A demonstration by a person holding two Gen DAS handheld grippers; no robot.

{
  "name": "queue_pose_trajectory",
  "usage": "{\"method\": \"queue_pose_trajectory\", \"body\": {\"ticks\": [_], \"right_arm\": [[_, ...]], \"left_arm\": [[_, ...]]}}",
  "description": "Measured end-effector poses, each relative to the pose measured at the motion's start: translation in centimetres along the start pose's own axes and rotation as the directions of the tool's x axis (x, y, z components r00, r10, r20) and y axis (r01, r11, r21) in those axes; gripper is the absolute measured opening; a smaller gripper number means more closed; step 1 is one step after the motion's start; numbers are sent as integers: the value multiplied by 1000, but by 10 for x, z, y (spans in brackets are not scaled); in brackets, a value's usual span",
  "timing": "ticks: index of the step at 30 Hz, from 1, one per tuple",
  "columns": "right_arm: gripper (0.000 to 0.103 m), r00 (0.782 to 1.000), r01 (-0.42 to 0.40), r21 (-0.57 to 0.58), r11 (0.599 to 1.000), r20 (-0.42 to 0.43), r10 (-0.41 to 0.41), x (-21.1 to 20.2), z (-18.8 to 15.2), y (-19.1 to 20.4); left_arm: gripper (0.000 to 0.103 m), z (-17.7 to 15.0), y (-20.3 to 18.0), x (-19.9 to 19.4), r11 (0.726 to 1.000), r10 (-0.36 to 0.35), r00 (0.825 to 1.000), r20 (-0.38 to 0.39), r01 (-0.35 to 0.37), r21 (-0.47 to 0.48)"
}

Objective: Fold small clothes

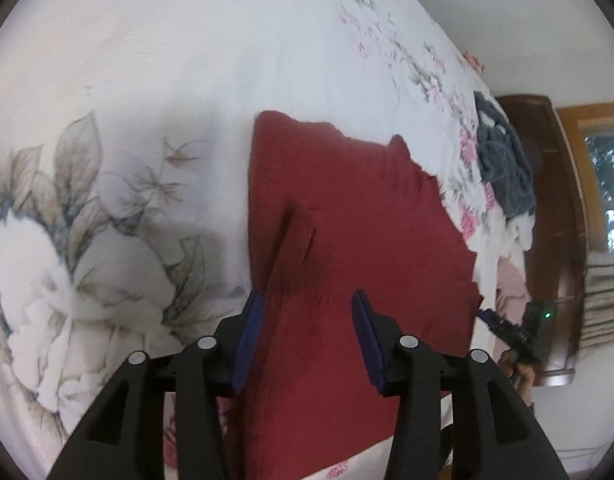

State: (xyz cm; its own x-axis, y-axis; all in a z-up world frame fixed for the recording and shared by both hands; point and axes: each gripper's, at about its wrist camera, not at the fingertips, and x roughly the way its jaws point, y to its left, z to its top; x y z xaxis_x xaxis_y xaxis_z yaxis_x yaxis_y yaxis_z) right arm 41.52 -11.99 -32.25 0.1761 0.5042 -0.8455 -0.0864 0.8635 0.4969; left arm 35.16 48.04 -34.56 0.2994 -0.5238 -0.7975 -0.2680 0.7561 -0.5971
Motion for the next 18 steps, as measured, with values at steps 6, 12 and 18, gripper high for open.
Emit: {"method": "queue_pose_trajectory", "body": {"ticks": [6,12,18], "right_arm": [[51,1000,28,-29,999,-12,-29,7,0,-1],[16,1000,27,-64,998,-1,-27,7,-6,2],[5,998,48,-120,992,45,-43,-2,-13,13]], "left_arm": [[48,2,-12,16,993,90,995,-43,-86,84],[12,-6,-19,9,982,133,991,-3,-131,134],[10,-25,-39,-8,968,125,987,105,-144,206]]}}
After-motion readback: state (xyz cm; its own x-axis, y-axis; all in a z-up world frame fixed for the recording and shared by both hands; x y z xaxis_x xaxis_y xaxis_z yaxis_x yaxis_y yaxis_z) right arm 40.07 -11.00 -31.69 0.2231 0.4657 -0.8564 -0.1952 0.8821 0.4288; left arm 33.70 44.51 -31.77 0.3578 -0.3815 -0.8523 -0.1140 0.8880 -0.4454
